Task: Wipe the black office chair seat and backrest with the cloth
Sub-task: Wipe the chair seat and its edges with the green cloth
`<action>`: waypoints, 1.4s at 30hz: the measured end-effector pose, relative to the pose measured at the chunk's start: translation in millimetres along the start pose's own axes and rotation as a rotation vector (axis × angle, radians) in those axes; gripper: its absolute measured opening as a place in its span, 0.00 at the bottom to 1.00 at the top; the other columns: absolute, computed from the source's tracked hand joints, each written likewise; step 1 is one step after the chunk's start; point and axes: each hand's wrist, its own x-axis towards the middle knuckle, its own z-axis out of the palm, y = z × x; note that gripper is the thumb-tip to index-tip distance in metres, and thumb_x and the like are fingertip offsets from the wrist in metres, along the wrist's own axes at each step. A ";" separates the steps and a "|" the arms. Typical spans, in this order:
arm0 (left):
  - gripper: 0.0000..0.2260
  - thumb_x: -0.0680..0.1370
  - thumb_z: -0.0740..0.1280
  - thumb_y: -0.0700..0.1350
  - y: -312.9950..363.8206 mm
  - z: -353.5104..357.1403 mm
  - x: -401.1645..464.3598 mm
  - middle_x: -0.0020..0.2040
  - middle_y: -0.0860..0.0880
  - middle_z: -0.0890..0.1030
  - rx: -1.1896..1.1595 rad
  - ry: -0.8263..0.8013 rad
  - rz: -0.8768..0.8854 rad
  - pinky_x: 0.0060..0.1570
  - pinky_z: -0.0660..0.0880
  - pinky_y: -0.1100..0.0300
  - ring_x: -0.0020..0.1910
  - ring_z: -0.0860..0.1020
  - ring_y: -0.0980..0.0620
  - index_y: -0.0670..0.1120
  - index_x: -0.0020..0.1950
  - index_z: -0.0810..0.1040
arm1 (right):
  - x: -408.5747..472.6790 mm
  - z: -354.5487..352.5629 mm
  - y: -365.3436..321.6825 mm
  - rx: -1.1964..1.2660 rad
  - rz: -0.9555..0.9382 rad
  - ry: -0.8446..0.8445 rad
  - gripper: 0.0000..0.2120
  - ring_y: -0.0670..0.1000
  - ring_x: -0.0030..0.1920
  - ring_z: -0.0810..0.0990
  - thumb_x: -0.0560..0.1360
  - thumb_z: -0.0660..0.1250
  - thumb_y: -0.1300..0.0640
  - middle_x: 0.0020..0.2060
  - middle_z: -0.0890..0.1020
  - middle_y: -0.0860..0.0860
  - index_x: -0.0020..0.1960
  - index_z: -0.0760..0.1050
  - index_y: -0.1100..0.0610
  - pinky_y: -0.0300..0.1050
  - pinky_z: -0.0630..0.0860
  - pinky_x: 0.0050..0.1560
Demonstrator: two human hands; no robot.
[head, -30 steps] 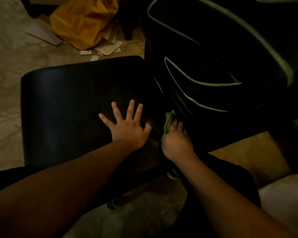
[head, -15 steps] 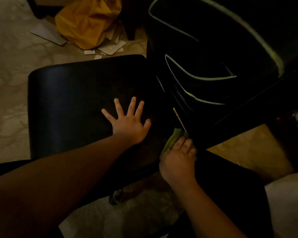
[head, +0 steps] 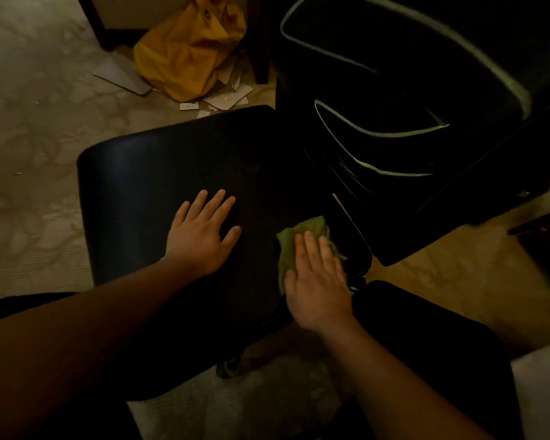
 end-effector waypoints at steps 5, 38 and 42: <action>0.31 0.82 0.48 0.67 -26.5 -10.6 -19.9 0.84 0.55 0.47 0.021 -0.025 -0.077 0.80 0.41 0.46 0.83 0.42 0.50 0.61 0.83 0.47 | 44.6 -19.0 34.2 0.011 0.107 -0.035 0.30 0.53 0.80 0.35 0.83 0.41 0.44 0.81 0.38 0.48 0.81 0.35 0.50 0.55 0.41 0.79; 0.20 0.79 0.61 0.61 -70.6 -27.1 -113.6 0.65 0.49 0.74 -0.009 0.116 -0.449 0.63 0.68 0.44 0.66 0.69 0.43 0.54 0.68 0.71 | 90.2 -30.0 -26.2 0.019 0.172 -0.056 0.30 0.57 0.80 0.39 0.82 0.46 0.48 0.82 0.43 0.49 0.81 0.41 0.47 0.62 0.43 0.78; 0.15 0.79 0.63 0.60 -60.7 -30.7 -115.2 0.59 0.53 0.76 -0.013 0.080 -0.373 0.57 0.70 0.50 0.61 0.74 0.49 0.54 0.61 0.73 | 67.4 -8.3 -105.5 -0.060 -0.071 -0.051 0.33 0.60 0.80 0.45 0.78 0.50 0.47 0.82 0.50 0.51 0.81 0.48 0.48 0.64 0.49 0.77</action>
